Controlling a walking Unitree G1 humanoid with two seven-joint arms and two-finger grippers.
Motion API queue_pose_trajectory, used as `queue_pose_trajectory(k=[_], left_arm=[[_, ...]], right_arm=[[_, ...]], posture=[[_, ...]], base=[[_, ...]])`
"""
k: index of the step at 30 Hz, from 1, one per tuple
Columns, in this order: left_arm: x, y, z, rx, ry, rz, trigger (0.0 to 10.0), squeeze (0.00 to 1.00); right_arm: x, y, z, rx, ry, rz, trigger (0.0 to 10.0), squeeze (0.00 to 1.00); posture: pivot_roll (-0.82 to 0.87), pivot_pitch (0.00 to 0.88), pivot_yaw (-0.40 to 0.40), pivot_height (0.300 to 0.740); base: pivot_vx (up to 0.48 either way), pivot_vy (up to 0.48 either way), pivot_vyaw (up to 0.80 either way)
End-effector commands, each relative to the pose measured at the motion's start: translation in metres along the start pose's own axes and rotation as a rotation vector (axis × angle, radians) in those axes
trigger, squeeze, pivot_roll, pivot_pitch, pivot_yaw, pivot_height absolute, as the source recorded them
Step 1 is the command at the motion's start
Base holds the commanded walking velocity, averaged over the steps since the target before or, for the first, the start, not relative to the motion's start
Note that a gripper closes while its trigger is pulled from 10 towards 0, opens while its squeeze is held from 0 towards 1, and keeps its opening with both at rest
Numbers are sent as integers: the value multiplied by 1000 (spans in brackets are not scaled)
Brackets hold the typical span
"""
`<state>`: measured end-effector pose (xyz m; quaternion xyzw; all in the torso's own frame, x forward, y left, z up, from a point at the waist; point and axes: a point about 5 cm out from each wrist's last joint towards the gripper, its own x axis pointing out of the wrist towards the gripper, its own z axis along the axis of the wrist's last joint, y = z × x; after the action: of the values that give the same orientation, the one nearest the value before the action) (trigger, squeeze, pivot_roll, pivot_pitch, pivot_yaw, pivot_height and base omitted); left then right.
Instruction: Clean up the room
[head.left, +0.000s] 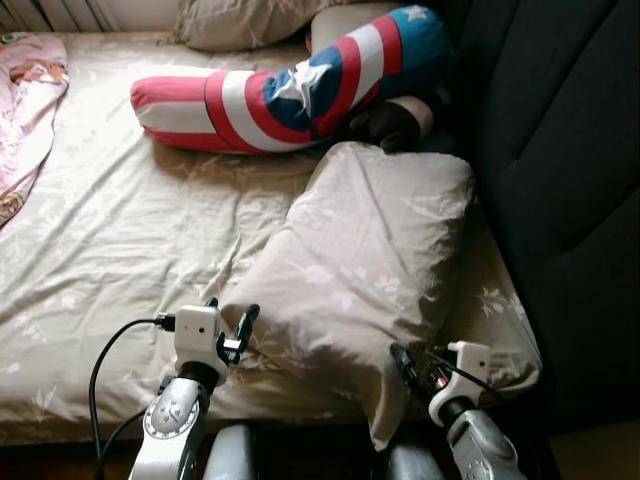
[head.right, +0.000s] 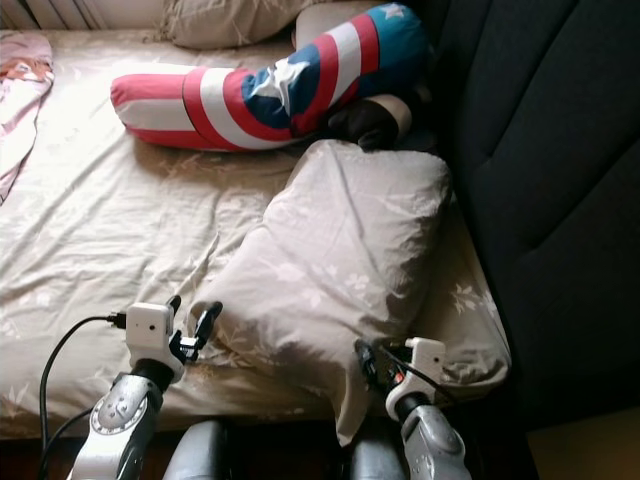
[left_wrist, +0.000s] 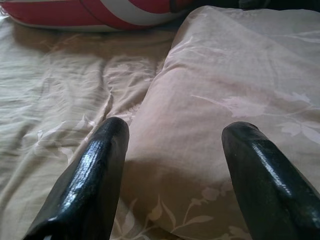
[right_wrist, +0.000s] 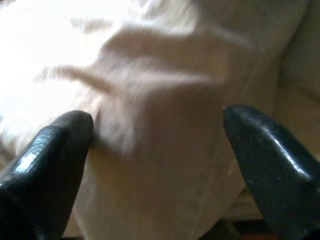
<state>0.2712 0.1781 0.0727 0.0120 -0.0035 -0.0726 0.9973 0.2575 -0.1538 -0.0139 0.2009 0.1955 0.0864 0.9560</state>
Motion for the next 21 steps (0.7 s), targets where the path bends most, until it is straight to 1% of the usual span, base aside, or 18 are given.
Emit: queue_pose_trajectory(k=[1,5,6,7,8,13,14,15,16,18,21], left_arm=[[-3,1,-4,21,19,-8,10000,0],[-4,4,-3,32,18,-6,10000,0],[-4,4,-3,34,18,-6,10000,0],[-4,6,-2,36,18,-6,10000,0],[-4,6,-2,39,17,-7,10000,0],[-4,5,-2,38,17,-10,10000,0],[-5,4,-1,37,17,-13,10000,0],[-5,4,-1,37,17,-16,10000,0],[-5,4,-1,38,17,-17,10000,0],[-6,4,-1,38,19,-19,10000,0],[-6,4,-1,41,20,-20,10000,0]], right_arm=[[-2,-4,-6,18,29,-21,10000,0],[0,-6,-11,55,75,-12,10000,0],[0,-5,-12,80,82,-9,10000,0],[3,-4,-13,125,92,-14,10000,0],[6,-3,-12,141,105,-23,10000,0],[10,0,-11,142,118,-22,10000,0],[13,3,-9,160,120,-20,10000,0],[17,5,-5,237,103,-37,10000,0],[19,6,-4,257,99,-41,10000,0],[22,7,0,252,93,-41,10000,0],[27,11,6,220,101,-41,10000,0]], posture=[[66,192,-35,645],[69,197,-32,645],[69,197,-32,645],[77,204,-26,645],[79,207,-25,645],[90,211,-23,645],[95,215,-20,645],[102,219,-18,645],[103,220,-17,645],[104,224,-16,645],[111,226,-14,645]], base=[[0,0,0],[0,0,0],[0,0,0],[0,0,0],[0,0,0],[0,0,0],[0,0,0],[0,0,0],[0,0,0],[0,0,0],[0,0,0]])
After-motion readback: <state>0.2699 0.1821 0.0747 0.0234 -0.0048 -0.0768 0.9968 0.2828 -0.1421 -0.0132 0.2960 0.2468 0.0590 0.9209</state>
